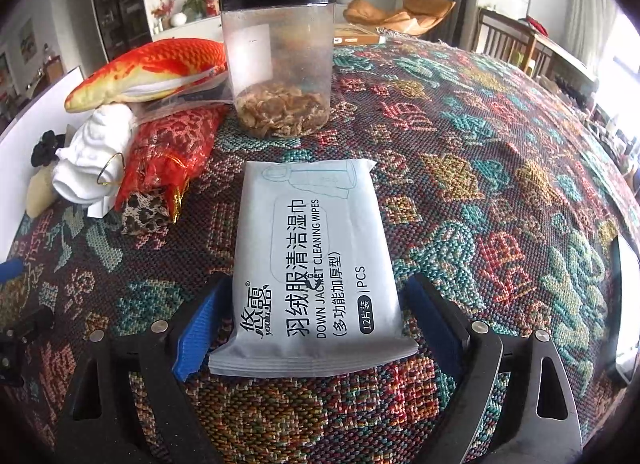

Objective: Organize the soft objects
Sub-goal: 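Grasp the white wipes packet with the right gripper and lift it, then lower the left gripper onto the cream strap-tied bundle while the right gripper holds the wipes packet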

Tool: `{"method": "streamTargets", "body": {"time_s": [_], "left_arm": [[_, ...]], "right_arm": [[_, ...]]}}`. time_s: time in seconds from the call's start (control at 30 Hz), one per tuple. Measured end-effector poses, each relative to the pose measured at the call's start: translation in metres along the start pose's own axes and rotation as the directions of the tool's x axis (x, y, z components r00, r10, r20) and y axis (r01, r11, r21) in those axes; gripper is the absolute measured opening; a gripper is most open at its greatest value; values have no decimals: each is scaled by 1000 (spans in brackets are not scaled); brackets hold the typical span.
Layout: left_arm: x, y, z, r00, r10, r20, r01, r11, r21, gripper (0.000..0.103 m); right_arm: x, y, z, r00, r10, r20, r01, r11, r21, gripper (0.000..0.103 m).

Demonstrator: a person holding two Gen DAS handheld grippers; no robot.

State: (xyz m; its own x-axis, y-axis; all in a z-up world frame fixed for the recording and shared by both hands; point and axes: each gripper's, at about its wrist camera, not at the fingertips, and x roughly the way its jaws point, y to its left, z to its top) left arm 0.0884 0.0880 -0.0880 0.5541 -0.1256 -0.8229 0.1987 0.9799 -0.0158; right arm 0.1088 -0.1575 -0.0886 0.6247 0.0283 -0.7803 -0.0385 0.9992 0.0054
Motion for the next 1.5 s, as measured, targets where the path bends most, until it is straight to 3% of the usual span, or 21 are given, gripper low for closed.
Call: {"method": "streamTargets", "body": {"time_s": [0.83, 0.9, 1.07, 1.23, 1.37, 1.43, 1.47, 1.5], "left_arm": [[0, -2, 1, 1000, 3, -6, -3, 1000, 3, 103], [-2, -2, 5, 1000, 16, -22, -16, 1000, 7, 103], [-15, 6, 45, 995, 82, 60, -81, 997, -9, 103], [23, 31, 89, 987, 158, -22, -159, 986, -49, 103], [55, 48, 105, 977, 191, -92, -196, 980, -39, 103], [66, 51, 103, 977, 156, -146, -163, 986, -39, 102], [64, 52, 101, 981, 134, -141, -141, 989, -46, 100], [59, 51, 99, 985, 119, -124, -126, 991, -50, 82]], "right_arm": [[-1, -1, 0, 1000, 1, 1, -1, 1000, 0, 91], [-1, -1, 0, 1000, 1, 1, -1, 1000, 0, 91], [-2, 0, -1, 1000, 1, 1, -1, 1000, 0, 91], [-2, 0, -2, 1000, 1, 1, -1, 1000, 0, 91], [-2, -1, -1, 1000, 1, 2, -1, 1000, 0, 91], [-2, 0, -1, 1000, 1, 2, -1, 1000, 0, 91], [-2, 0, -1, 1000, 1, 2, -1, 1000, 0, 91], [-2, 0, -2, 1000, 1, 2, -1, 1000, 0, 91]]}}
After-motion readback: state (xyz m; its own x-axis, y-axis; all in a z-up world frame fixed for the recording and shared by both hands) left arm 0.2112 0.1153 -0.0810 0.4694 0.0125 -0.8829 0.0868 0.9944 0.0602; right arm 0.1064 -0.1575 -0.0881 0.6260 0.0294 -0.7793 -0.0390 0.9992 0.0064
